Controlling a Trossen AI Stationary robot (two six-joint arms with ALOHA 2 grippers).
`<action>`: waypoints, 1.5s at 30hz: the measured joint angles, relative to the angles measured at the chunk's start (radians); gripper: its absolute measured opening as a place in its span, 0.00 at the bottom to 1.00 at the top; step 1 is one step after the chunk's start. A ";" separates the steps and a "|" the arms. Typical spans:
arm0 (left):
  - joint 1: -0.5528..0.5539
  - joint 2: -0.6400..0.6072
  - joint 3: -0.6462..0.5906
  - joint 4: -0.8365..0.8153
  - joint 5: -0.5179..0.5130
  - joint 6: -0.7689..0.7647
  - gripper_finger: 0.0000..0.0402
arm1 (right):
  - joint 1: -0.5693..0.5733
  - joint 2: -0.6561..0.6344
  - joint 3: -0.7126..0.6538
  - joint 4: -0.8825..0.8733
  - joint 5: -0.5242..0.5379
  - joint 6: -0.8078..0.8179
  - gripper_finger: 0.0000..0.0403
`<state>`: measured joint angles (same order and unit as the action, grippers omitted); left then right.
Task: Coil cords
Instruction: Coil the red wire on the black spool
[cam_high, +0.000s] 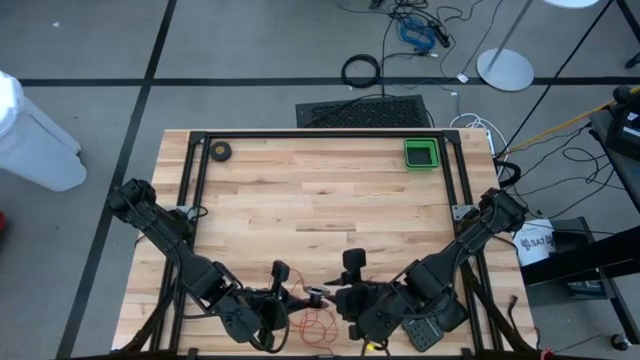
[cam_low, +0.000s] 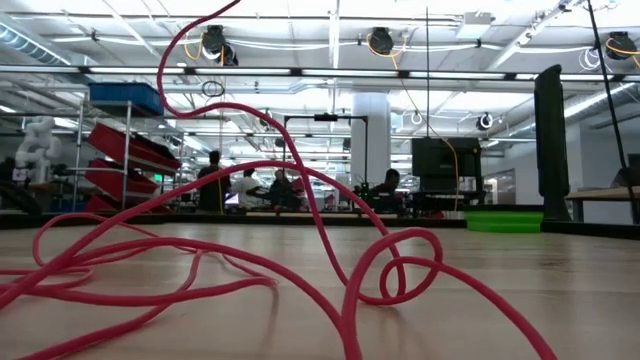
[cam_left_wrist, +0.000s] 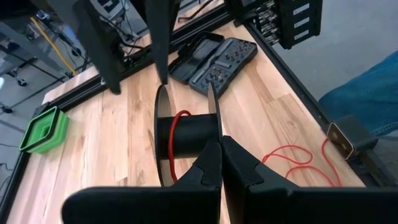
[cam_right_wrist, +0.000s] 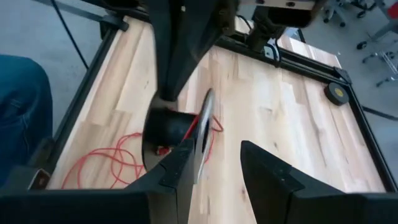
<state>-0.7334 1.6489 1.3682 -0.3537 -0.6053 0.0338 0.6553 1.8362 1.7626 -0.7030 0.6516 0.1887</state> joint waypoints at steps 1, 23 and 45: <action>0.000 0.000 0.000 -0.001 -0.003 0.000 0.00 | -0.002 0.000 0.000 0.002 -0.002 0.001 0.29; 0.000 0.000 0.001 0.011 -0.029 0.002 0.00 | -0.029 0.000 -0.021 0.011 -0.082 0.035 0.29; -0.003 0.000 0.001 0.060 -0.050 0.025 0.04 | -0.039 -0.001 -0.024 0.026 -0.074 -0.033 0.00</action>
<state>-0.7366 1.6489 1.3689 -0.2940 -0.6556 0.0587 0.6159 1.8355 1.7390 -0.6773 0.5776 0.1552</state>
